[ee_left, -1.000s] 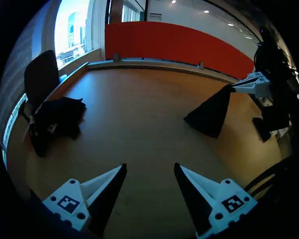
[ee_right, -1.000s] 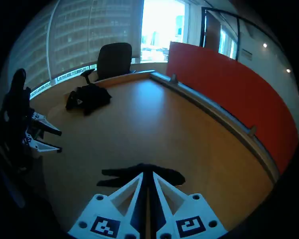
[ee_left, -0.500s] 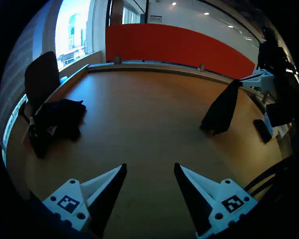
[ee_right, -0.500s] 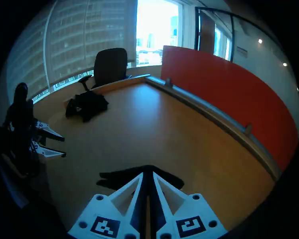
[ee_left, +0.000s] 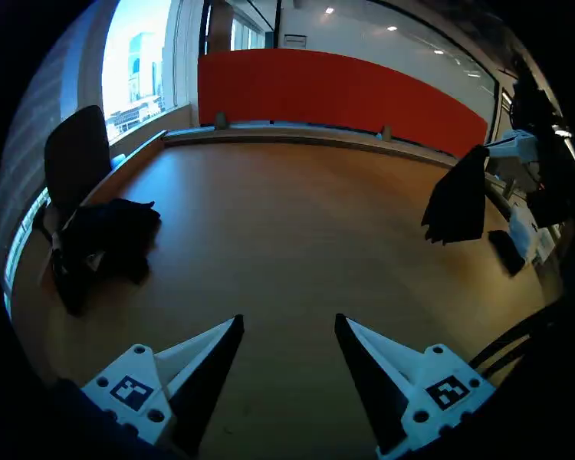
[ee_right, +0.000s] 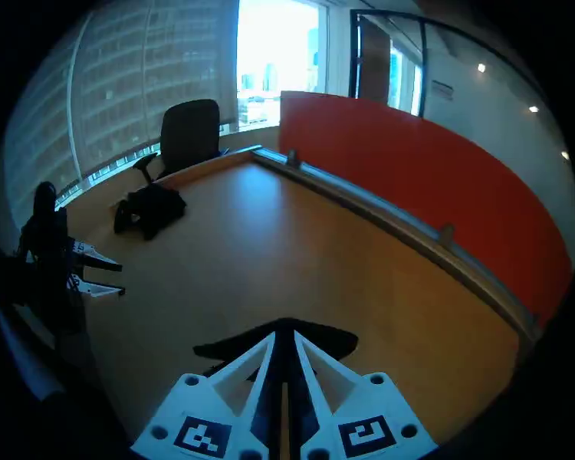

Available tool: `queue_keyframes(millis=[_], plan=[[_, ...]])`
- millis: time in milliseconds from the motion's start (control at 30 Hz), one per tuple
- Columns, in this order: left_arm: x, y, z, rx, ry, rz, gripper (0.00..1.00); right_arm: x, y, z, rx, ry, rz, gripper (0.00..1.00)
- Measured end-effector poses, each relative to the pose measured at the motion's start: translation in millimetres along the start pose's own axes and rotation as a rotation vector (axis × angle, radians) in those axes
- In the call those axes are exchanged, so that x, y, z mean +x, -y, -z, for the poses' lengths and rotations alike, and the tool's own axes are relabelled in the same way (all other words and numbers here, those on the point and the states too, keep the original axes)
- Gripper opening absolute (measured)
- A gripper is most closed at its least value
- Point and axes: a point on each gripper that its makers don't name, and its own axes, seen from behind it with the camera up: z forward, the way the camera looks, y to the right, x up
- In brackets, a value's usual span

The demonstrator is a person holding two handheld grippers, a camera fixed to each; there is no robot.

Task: Fold towel

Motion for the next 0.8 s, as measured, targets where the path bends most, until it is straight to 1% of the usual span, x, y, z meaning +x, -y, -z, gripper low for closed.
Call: queue_keyframes(millis=[200, 567, 800], plan=[[3.4, -3.2, -1.2, -0.004, -0.002, -0.017, 0.87, -11.2, -36.3, 28.7, -0.037, -0.008, -0.053, 0.05], [5.0, -7.0, -3.5, -0.002, 0.000, -0.032, 0.87, -49.3, -123.7, 86.9, -0.165, 0.025, -0.109, 0.05], [9.6, -8.8, -3.6, 0.003, 0.001, -0.042, 0.88, -75.2, -167.6, 113.1, -0.230, 0.055, -0.139, 0.05]])
